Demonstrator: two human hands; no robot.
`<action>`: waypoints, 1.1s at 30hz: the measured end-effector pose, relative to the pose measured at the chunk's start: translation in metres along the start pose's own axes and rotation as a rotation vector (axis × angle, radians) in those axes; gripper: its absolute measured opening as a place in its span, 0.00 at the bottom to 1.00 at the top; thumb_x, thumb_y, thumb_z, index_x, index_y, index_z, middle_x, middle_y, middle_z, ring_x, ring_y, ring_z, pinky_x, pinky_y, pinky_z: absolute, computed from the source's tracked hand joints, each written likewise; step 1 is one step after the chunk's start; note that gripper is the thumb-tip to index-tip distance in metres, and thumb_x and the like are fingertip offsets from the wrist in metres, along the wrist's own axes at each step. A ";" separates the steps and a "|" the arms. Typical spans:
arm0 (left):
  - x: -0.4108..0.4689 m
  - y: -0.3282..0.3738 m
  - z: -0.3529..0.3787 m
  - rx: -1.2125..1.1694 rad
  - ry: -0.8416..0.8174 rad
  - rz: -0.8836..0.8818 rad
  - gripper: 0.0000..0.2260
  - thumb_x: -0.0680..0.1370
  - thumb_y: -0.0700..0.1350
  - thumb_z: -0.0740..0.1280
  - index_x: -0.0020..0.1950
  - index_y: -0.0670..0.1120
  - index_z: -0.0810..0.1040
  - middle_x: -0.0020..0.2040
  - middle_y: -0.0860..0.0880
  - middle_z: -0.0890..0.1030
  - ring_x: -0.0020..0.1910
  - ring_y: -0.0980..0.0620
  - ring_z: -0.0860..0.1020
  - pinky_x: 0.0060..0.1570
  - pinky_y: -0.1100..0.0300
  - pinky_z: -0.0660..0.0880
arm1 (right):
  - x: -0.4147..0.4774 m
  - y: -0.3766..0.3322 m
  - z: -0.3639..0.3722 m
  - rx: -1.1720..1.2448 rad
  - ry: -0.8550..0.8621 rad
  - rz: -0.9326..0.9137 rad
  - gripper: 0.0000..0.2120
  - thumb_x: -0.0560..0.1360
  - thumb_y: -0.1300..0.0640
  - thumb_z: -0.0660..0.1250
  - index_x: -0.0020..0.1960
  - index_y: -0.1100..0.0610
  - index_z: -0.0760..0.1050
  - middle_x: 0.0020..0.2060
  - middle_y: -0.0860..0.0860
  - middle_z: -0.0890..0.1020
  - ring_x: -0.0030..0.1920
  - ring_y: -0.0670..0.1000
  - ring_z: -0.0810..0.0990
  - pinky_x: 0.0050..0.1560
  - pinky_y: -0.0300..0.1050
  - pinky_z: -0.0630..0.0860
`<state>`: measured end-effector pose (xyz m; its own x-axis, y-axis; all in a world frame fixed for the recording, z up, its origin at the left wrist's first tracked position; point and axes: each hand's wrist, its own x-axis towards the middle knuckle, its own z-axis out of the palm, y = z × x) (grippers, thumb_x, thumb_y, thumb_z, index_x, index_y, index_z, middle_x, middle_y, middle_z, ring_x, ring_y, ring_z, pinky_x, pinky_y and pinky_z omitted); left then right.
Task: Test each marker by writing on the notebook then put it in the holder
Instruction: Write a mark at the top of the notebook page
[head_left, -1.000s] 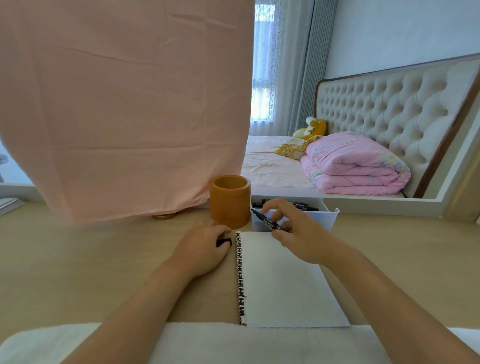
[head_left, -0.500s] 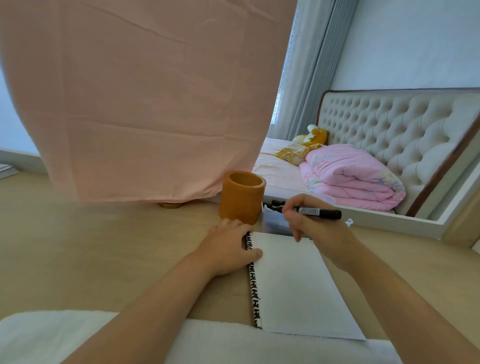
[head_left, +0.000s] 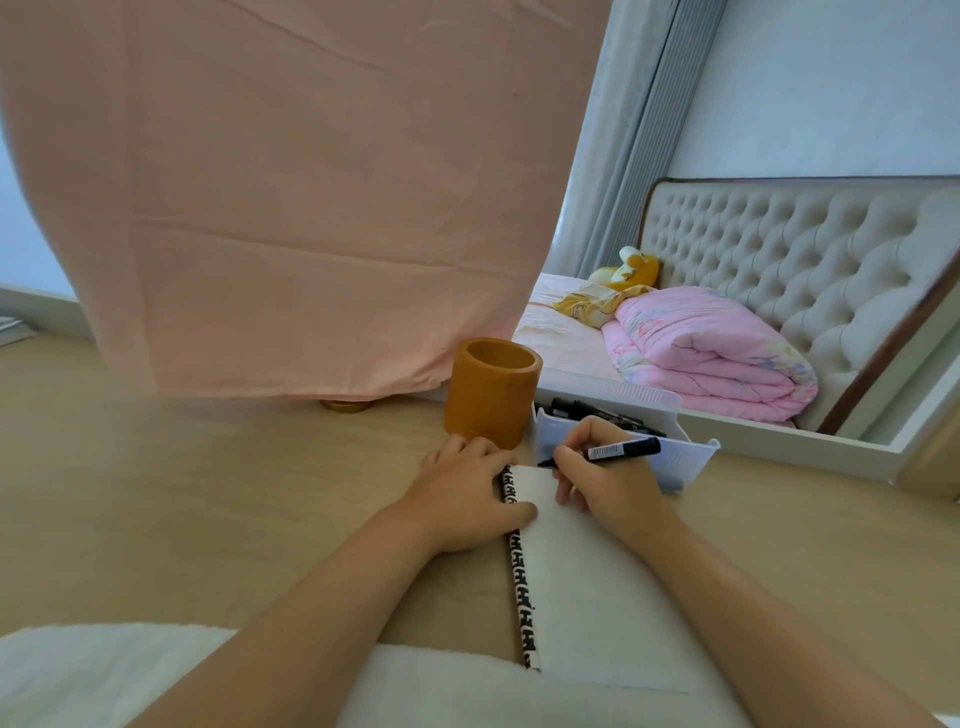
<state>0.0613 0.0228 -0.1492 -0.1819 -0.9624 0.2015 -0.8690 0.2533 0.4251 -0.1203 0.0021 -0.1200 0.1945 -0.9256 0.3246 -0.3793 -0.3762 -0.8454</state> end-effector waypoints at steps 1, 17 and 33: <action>0.000 0.000 0.000 0.001 -0.006 0.000 0.28 0.74 0.65 0.63 0.73 0.59 0.66 0.69 0.56 0.68 0.68 0.53 0.61 0.63 0.53 0.60 | 0.000 0.002 -0.001 0.016 -0.002 0.021 0.07 0.76 0.67 0.65 0.41 0.60 0.73 0.30 0.58 0.81 0.26 0.53 0.78 0.24 0.41 0.70; 0.000 0.003 0.004 0.056 0.061 -0.010 0.27 0.75 0.65 0.60 0.72 0.59 0.67 0.63 0.56 0.70 0.64 0.54 0.64 0.63 0.53 0.64 | 0.006 0.007 0.007 -0.104 -0.012 0.044 0.05 0.71 0.62 0.71 0.38 0.59 0.77 0.27 0.51 0.80 0.26 0.47 0.77 0.31 0.39 0.75; 0.009 0.005 0.006 -0.023 0.070 -0.107 0.21 0.74 0.63 0.63 0.66 0.63 0.72 0.60 0.56 0.71 0.63 0.53 0.64 0.62 0.53 0.62 | 0.013 0.020 0.009 -0.189 -0.033 -0.040 0.05 0.72 0.59 0.73 0.38 0.55 0.79 0.31 0.48 0.81 0.32 0.45 0.77 0.37 0.42 0.75</action>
<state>0.0525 0.0147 -0.1510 -0.0555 -0.9751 0.2145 -0.8707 0.1524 0.4676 -0.1173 -0.0166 -0.1362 0.2416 -0.9089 0.3399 -0.5327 -0.4170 -0.7364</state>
